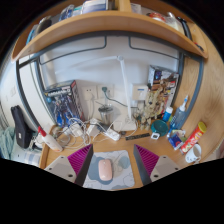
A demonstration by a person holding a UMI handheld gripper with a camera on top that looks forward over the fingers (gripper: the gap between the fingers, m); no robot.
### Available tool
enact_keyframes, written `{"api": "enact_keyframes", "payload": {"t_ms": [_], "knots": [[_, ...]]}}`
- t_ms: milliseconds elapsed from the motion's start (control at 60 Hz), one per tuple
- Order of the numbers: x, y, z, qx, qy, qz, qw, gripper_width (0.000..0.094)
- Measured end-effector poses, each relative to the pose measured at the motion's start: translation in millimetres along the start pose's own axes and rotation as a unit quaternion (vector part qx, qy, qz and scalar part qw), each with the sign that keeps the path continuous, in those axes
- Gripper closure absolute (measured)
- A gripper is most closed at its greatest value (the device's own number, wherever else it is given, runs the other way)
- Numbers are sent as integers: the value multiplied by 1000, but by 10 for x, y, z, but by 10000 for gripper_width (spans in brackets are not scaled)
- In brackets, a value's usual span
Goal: Arrange mouse
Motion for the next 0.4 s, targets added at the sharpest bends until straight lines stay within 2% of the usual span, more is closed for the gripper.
{"api": "enact_keyframes", "payload": {"t_ms": [400], "knots": [[-311, 432, 196, 2, -14, 32, 999, 136]]}}
Point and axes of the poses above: the point between the fingertips, and its own axes, seen from behind it with the camera up: y to the right, z down, x forward, the way the camera looks, the point moved 10 cm from there along -x, backward, against the way the camera looks, and after that the axes turned 9 degrees about z, right-handed, at the moved point
